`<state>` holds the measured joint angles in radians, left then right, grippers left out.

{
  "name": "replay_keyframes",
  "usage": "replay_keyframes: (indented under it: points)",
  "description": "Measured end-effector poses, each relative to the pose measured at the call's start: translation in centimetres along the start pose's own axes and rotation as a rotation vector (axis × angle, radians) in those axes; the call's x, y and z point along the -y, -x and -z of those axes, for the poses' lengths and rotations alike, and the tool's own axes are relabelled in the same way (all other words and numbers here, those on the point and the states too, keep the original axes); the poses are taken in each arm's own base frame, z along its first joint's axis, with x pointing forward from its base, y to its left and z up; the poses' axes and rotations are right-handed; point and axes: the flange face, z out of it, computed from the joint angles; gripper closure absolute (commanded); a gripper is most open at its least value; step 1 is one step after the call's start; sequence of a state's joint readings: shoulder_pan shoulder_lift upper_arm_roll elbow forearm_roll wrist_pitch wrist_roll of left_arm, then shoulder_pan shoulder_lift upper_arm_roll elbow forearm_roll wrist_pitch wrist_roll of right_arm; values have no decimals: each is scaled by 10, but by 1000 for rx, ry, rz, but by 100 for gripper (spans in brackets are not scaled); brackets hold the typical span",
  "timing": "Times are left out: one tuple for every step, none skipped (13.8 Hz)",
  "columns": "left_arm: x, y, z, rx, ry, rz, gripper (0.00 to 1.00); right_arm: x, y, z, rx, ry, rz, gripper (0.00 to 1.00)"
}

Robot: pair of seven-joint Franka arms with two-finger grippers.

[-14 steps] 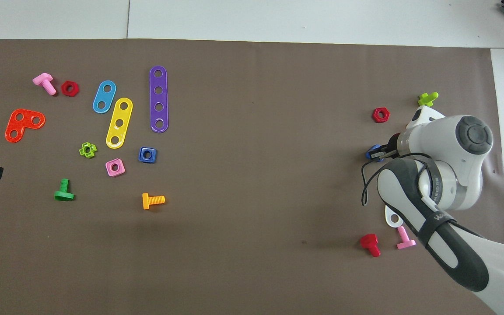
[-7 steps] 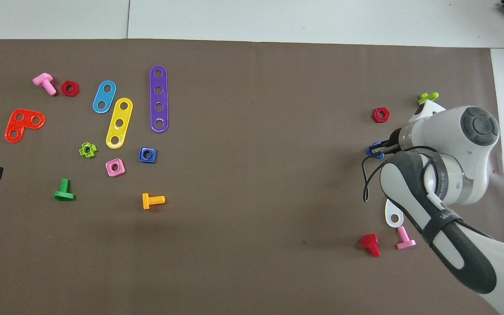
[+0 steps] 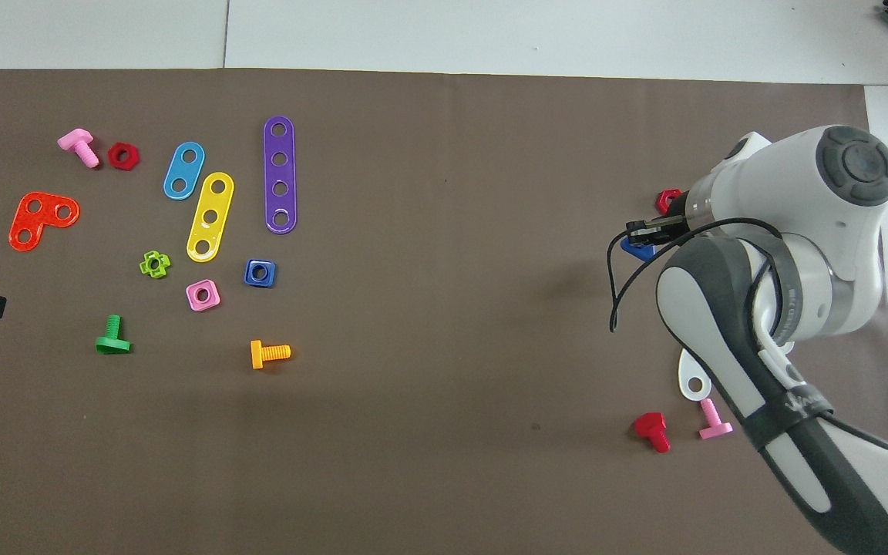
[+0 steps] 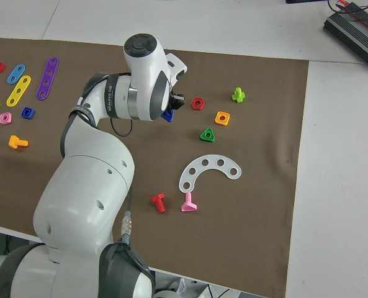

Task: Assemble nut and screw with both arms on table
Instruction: 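Carry the blue nut with the right gripper to the mat centre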

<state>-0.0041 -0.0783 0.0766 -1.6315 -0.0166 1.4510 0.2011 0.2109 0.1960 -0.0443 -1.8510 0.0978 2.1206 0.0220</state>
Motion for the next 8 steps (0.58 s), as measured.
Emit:
replay_keyframes:
  points:
    - [0, 0, 0, 1, 0, 0, 0, 18, -1, 4, -6, -3, -19, 100]
    - [0, 0, 0, 2, 0, 0, 0, 37, -1, 7, -12, -6, -41, 100]
    - [0, 0, 0, 2, 1, 0, 0, 54, 0, 9, -17, -8, -64, 100]
    - [0, 0, 0, 2, 1, 0, 0, 71, 1, 11, -23, -8, -90, 100]
    - [0, 0, 0, 2, 1, 0, 0, 88, 2, 13, -29, -9, -114, 100]
    - [0, 0, 0, 2, 0, 0, 0, 106, 4, 14, -32, -12, -133, 100]
    - [0, 0, 0, 2, 0, 0, 0, 124, 6, 14, -33, -13, -147, 100]
    - [0, 0, 0, 0, 0, 0, 0, 143, 8, 11, -33, -12, -159, 100]
